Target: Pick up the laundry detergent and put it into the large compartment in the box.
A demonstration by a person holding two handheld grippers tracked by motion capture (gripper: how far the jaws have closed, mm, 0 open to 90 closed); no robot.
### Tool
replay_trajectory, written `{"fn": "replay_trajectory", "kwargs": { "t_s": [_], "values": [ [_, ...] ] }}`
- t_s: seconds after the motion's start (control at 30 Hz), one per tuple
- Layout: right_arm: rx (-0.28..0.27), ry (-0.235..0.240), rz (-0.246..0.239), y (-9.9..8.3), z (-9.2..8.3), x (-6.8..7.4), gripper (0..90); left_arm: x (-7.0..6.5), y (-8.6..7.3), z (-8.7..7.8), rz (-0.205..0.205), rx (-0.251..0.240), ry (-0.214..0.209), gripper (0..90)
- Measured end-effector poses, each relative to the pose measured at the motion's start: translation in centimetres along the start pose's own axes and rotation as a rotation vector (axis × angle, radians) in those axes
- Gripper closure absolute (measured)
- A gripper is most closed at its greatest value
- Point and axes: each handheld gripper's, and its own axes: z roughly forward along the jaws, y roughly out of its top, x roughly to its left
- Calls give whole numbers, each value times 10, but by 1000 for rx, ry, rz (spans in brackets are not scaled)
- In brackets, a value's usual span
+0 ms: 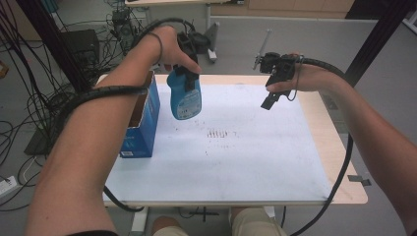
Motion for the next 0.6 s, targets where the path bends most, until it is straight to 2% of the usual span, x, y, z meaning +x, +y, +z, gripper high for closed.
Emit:
{"fn": "replay_trajectory", "kwargs": {
  "t_s": [0.1,0.17,0.2,0.23,0.37,0.4,0.6],
  "values": [
    [0,-4,0,1,0,2,93,5,-8,-22,-96,-11,10,372],
    [7,-8,-2,2,0,4,94,10,-15,-38,-178,-19,17,372],
    [8,-8,-4,3,0,5,94,10,-17,-41,-196,-22,20,372],
    [6,-7,-5,2,0,5,93,14,-20,-53,-237,-16,24,372],
    [10,-14,-5,5,0,9,94,19,-32,-80,-361,-28,50,372],
    [14,-13,-2,6,1,10,94,21,-33,-86,-376,-24,54,372],
    [18,-19,-10,10,1,14,96,31,-60,-120,-549,-68,82,372]
  ]
}}
